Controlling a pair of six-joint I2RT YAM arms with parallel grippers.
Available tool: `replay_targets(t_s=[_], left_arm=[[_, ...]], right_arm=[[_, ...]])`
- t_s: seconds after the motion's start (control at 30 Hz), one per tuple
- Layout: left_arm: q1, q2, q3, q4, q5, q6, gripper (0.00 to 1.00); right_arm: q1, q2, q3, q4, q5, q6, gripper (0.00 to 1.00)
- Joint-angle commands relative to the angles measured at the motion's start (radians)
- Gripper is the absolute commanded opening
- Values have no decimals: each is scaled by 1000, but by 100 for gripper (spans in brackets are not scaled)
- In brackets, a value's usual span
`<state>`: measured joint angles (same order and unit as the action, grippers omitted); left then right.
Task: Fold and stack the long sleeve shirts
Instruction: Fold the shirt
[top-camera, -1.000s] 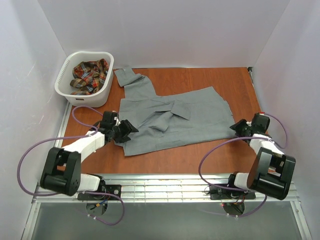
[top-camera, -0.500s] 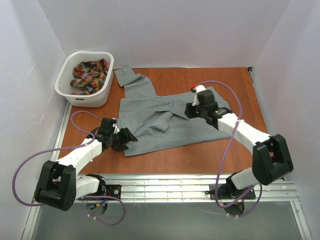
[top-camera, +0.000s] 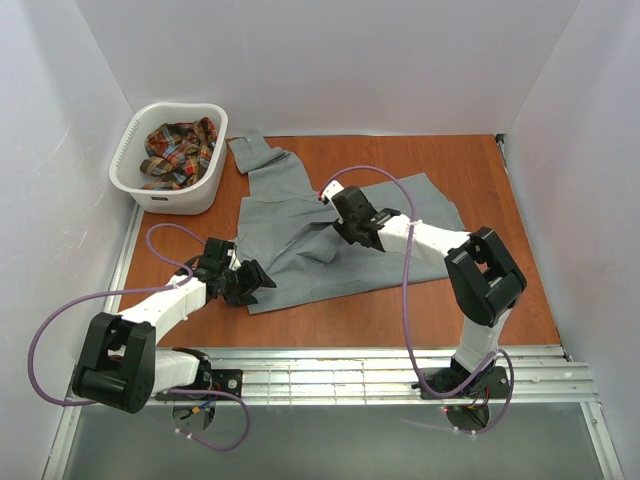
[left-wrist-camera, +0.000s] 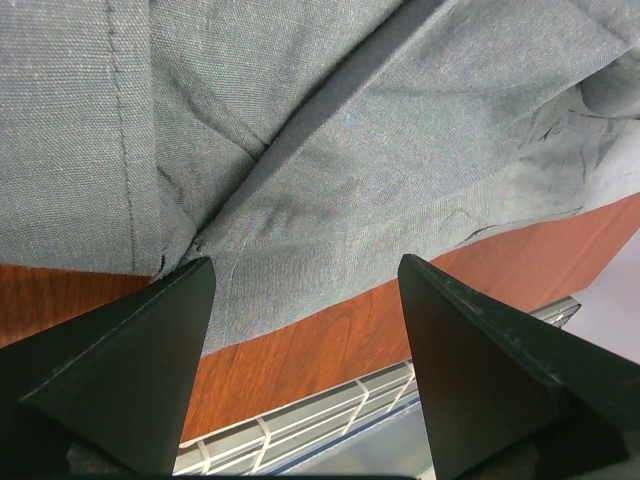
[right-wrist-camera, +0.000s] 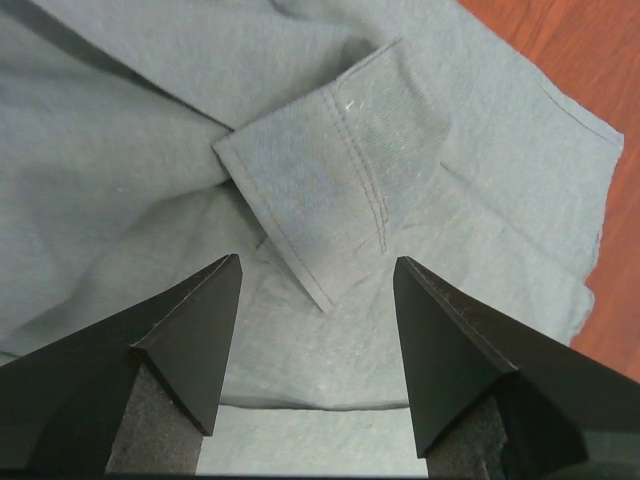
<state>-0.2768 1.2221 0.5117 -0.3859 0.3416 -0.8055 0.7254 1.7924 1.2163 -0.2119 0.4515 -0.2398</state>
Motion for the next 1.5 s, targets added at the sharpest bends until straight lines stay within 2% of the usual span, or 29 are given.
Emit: replay_targets(t_s=[0.0, 0.23, 0.43, 0.53, 0.63, 0.67, 0.7, 0.93, 1.1, 1.23, 1.3, 1.47], left_arm=[[-2, -7, -27, -22, 5, 19, 71], [-2, -9, -29, -25, 11, 20, 71], [-2, -9, -30, -25, 13, 19, 71], [-2, -19, -35, -25, 13, 17, 71], [-2, -24, -39, -25, 10, 15, 71], [-1, -27, -41, -25, 10, 15, 71], [-2, -29, -42, -25, 10, 14, 71], [-1, -21, -45, -24, -1, 11, 71], [-2, -16, -38, -24, -10, 12, 71], [-1, -18, -38, -18, -18, 5, 70], [-2, -22, -39, -13, -21, 0, 70], [-2, -47, -48, -8, -35, -21, 70]], right_arm=[[20, 45, 22, 15, 110, -104, 59], [25, 114, 11, 68, 153, -153, 58], [26, 166, 19, 137, 216, -226, 51], [25, 191, 25, 166, 248, -262, 42], [23, 200, 31, 193, 268, -292, 19], [25, 196, 35, 203, 274, -302, 4], [22, 194, 54, 201, 279, -314, 1], [22, 119, 204, 330, 305, -507, 1], [23, 1, 267, 339, 196, -596, 1], [37, -186, 171, 338, 107, -561, 1], [39, -269, 102, 339, 67, -489, 1], [39, -543, -205, 333, -25, -330, 4]])
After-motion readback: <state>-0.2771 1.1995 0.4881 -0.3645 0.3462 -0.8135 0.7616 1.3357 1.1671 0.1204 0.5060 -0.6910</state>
